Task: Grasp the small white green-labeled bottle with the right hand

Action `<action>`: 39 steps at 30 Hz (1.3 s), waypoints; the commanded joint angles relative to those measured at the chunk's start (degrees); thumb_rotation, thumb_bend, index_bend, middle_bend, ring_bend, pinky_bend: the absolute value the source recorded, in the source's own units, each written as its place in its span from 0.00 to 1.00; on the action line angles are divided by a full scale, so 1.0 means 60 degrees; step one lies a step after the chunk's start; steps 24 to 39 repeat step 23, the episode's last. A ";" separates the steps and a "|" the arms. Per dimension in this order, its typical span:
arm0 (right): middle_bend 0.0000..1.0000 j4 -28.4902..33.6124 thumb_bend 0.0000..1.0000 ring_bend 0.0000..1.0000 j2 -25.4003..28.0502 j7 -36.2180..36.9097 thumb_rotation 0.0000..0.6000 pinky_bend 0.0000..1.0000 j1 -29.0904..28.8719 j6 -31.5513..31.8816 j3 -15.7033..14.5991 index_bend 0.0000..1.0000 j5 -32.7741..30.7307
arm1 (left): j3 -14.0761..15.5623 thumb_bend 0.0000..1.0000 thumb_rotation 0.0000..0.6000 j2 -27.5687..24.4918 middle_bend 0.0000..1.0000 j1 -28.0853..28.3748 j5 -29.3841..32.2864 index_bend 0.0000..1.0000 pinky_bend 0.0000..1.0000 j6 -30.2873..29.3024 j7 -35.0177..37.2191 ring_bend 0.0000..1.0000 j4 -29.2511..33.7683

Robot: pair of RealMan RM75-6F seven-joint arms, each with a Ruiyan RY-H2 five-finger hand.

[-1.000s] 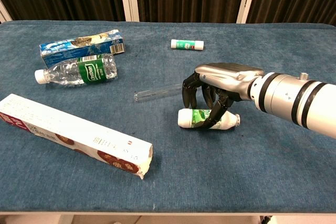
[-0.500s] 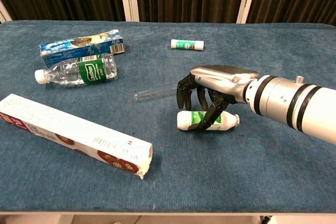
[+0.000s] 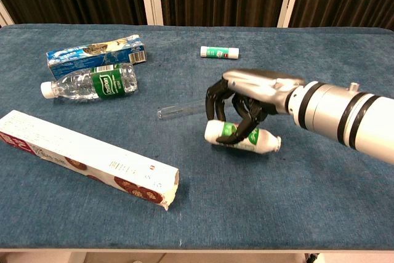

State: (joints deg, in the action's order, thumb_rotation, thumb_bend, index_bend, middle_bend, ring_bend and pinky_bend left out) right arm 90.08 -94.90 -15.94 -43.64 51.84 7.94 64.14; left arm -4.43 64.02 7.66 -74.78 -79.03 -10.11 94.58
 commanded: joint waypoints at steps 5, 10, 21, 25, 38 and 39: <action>0.63 -0.0462 0.47 0.78 -0.0135 0.1331 1.00 0.79 0.0497 0.1529 0.0537 0.61 0.1231 | -0.0006 0.39 1.00 -0.0005 0.00 0.0001 0.0022 0.00 0.08 0.0009 0.0013 0.00 0.0010; 0.63 -0.0660 0.47 0.78 -0.0049 0.1589 1.00 0.79 0.0764 0.2366 0.0810 0.61 0.1617 | -0.0007 0.39 1.00 -0.0005 0.00 0.0001 0.0021 0.00 0.09 -0.0003 -0.0003 0.00 0.0012; 0.63 -0.0229 0.47 0.78 0.0752 0.1698 1.00 0.79 0.1252 0.3255 0.1375 0.61 0.1598 | -0.0010 0.39 1.00 -0.0008 0.00 -0.0007 0.0051 0.00 0.11 0.0002 0.0025 0.00 0.0015; 0.63 -0.0082 0.47 0.78 0.0957 0.1675 1.00 0.79 0.1347 0.3353 0.1411 0.61 0.1609 | -0.0018 0.39 1.00 -0.0017 0.00 0.0002 0.0057 0.00 0.11 0.0007 0.0011 0.00 0.0031; 0.63 -0.0082 0.47 0.78 0.0957 0.1675 1.00 0.79 0.1347 0.3353 0.1411 0.61 0.1609 | -0.0018 0.39 1.00 -0.0017 0.00 0.0002 0.0057 0.00 0.11 0.0007 0.0011 0.00 0.0031; 0.63 -0.0082 0.47 0.78 0.0957 0.1675 1.00 0.79 0.1347 0.3353 0.1411 0.61 0.1609 | -0.0018 0.39 1.00 -0.0017 0.00 0.0002 0.0057 0.00 0.11 0.0007 0.0011 0.00 0.0031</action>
